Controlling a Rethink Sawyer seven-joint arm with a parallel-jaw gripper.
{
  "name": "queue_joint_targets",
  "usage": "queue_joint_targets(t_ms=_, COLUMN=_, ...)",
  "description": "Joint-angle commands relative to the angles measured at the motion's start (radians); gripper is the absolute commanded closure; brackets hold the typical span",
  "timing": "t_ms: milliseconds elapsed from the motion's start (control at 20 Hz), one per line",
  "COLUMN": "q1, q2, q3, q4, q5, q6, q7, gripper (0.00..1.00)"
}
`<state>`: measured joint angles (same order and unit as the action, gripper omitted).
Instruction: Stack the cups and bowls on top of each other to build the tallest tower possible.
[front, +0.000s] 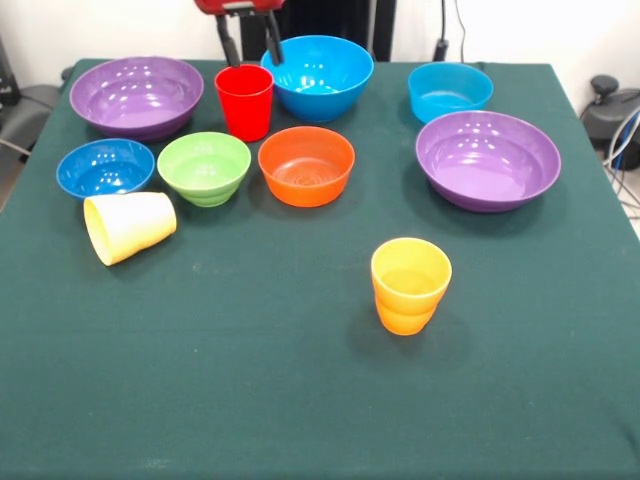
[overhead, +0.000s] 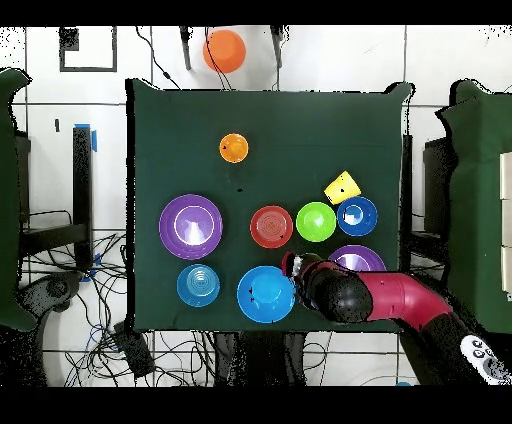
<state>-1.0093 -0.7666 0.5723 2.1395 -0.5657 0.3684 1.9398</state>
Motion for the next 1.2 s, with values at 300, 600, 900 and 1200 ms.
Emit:
queue_joint_targets(t_ms=300, q1=-0.035, q2=0.047, q3=-0.022, q4=0.039, q5=-0.140, q6=-0.039, q7=-0.038, gripper=0.00)
queue_joint_targets(t_ms=600, q1=0.033, q2=0.100, q3=-0.078, q4=-0.019, q5=-0.193, q6=-0.089, q7=0.027, gripper=0.00)
queue_joint_targets(t_ms=900, q1=0.116, q2=0.158, q3=-0.152, q4=-0.061, q5=-0.223, q6=-0.165, q7=0.087, gripper=0.00)
queue_joint_targets(t_ms=1200, q1=0.173, q2=0.180, q3=-0.209, q4=-0.070, q5=-0.211, q6=-0.219, q7=0.101, gripper=0.00)
